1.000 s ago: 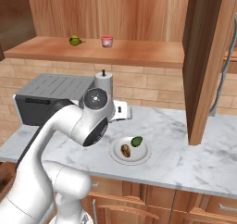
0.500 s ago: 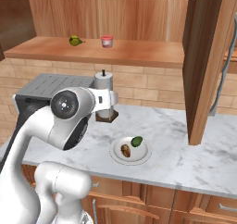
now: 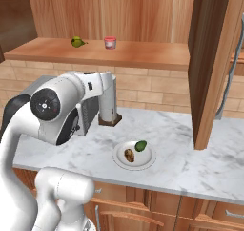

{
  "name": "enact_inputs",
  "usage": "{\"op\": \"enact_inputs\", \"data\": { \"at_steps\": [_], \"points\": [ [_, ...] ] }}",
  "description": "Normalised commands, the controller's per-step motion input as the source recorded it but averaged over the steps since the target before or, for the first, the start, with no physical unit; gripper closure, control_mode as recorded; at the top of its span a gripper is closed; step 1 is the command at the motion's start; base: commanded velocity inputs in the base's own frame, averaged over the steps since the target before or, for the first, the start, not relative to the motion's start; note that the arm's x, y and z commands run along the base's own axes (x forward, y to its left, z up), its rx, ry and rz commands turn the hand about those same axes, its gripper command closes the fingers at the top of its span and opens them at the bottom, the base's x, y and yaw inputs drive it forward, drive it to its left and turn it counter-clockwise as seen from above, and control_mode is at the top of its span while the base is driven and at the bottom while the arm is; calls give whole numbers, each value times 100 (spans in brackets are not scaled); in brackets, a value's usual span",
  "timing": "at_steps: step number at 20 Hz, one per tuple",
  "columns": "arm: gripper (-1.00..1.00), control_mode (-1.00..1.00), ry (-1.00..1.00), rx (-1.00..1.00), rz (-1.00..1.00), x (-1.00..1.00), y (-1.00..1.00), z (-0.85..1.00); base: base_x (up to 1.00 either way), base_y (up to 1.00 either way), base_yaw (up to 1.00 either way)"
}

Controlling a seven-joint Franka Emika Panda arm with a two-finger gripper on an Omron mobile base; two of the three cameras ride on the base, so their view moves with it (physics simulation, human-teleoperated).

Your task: Pick the avocado and bread from the counter and place them on the plate. Then pick the jam from the cabinet and place it next to the plate. Lastly close the cabinet door.

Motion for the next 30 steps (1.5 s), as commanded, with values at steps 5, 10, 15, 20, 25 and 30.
{"op": "enact_inputs", "data": {
  "at_steps": [5, 10, 15, 20, 25, 30],
  "points": [
    [-100, -100, -12, 1, 1, -7, 2, 34, 0, 0, 0],
    [-100, -100, -5, 0, 0, 9, 3, 7, 0, 0, 0],
    [-100, -100, 1, 3, 0, 20, 14, 7, 0, 0, 0],
    [-100, -100, 5, 5, 0, 33, 17, 18, 0, 0, 0],
    [-100, -100, 8, 6, 0, 46, 6, 22, 0, 0, 0],
    [-100, -100, 5, 2, 0, 41, 0, 3, 0, 0, 0]
  ]
}}
